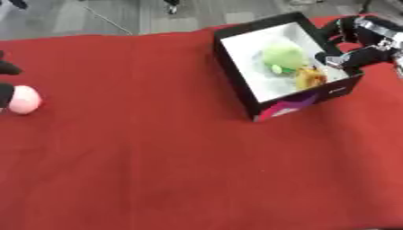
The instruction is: Pick up the objects with one hand, pass them to the other hand, and then place them into the box on the other side of the table.
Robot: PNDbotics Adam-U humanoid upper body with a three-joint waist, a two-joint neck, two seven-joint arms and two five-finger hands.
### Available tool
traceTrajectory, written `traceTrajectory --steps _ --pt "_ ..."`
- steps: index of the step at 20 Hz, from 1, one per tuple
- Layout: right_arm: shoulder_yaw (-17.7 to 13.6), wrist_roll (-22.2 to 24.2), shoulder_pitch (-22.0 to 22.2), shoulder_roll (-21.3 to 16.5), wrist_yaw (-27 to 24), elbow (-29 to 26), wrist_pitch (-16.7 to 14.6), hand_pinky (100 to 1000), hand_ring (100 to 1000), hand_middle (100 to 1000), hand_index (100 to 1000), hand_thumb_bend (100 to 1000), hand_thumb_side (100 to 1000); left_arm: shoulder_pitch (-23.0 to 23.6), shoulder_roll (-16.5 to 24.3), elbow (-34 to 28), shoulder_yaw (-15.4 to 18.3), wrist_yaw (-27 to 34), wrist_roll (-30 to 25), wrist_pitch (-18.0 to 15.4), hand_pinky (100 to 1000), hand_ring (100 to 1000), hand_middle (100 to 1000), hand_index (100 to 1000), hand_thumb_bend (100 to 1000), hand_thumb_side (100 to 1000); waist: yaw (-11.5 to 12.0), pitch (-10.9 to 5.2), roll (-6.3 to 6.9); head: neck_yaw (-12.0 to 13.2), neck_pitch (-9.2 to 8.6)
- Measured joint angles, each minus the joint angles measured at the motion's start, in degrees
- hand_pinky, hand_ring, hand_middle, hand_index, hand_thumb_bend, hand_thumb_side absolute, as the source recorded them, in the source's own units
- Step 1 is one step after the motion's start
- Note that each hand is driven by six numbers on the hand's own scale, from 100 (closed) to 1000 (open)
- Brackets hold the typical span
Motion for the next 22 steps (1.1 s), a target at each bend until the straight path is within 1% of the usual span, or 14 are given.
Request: traceTrajectory --steps 2,3,4,8,10,11,13,14,15,16,17,19,22 --pt "-0.30 -0.61 0.00 -0.19 0.02 -0.02 -0.18 807 823 816 736 342 100 0.01 0.00 0.00 0.03 -0.02 0.01 -0.01 1000 671 584 772 577 541 0.01 0.00 0.00 0.14 -0.03" --pt "-0.48 -0.96 0.00 -0.22 -0.02 -0.11 -0.15 808 825 821 738 300 100 0.01 0.00 0.00 0.05 -0.02 0.03 -0.04 1000 671 584 772 577 540 0.01 0.01 0.00 0.24 -0.16" --pt "-0.75 -1.38 0.01 -0.26 -0.22 -0.40 -0.10 808 826 820 739 346 100 0.01 0.00 0.00 0.12 -0.04 0.07 -0.07 1000 671 584 772 578 539 0.01 0.01 0.00 0.46 -0.36" --pt "-1.98 -3.86 0.33 -1.03 -2.92 -2.93 0.70 825 849 842 770 410 100 -0.01 0.39 0.00 0.37 -0.28 0.20 -0.14 1000 674 588 777 567 517 0.01 0.05 0.02 2.37 -1.60" --pt "-2.70 -5.53 0.84 -1.37 -5.74 -5.21 1.46 834 857 849 779 331 100 -0.19 1.29 0.00 0.37 -0.86 0.05 0.08 1000 680 594 783 568 510 -0.05 0.05 0.02 3.76 -2.44" --pt "-2.98 -6.34 1.11 -1.66 -7.18 -6.35 1.91 847 875 864 793 260 100 -0.46 1.94 0.00 0.36 -1.40 -0.21 0.36 1000 690 601 788 569 499 -0.08 0.05 0.02 4.44 -2.75" --pt "-3.49 -7.38 1.53 -2.20 -9.93 -8.80 2.80 856 886 874 807 239 100 -1.23 3.80 0.02 0.33 -3.11 -1.04 1.14 1000 700 609 791 574 471 -0.23 0.05 0.02 5.58 -3.32" --pt "-3.72 -7.61 1.66 -2.40 -11.20 -9.78 3.20 860 894 881 815 255 100 -1.66 4.92 0.11 0.27 -4.02 -1.51 1.51 1000 709 616 796 578 463 -0.32 0.05 0.02 5.99 -3.50" --pt "-3.96 -7.77 1.80 -2.65 -12.39 -10.78 3.55 861 899 887 819 311 100 -2.18 6.17 0.39 0.08 -4.93 -2.03 1.82 1000 714 620 803 588 460 -0.36 0.05 0.02 6.32 -3.57" --pt "-4.23 -7.83 1.88 -2.81 -13.39 -11.75 3.86 861 902 891 819 402 100 -2.72 7.56 0.76 -0.20 -5.98 -2.68 2.13 1000 718 624 809 595 456 -0.42 0.05 0.02 6.65 -3.70" --pt "-4.45 -7.87 1.98 -2.90 -14.28 -12.72 4.07 860 900 888 814 454 100 -3.40 8.99 1.14 -0.55 -7.05 -3.45 2.40 1000 723 629 822 601 446 -0.53 0.05 0.02 6.92 -3.88" --pt "-4.94 -8.17 2.08 -3.19 -15.85 -14.44 4.25 860 900 888 813 466 100 -4.77 11.52 1.95 -1.24 -8.89 -5.19 2.92 999 735 642 838 618 436 -0.74 0.05 0.03 7.41 -4.03" --pt "-5.14 -9.54 2.58 -3.30 -17.66 -16.56 4.15 859 895 883 805 471 100 -7.09 14.26 4.41 -2.39 -11.90 -8.93 3.77 989 752 662 846 657 403 -1.05 0.05 0.03 7.93 -4.21"
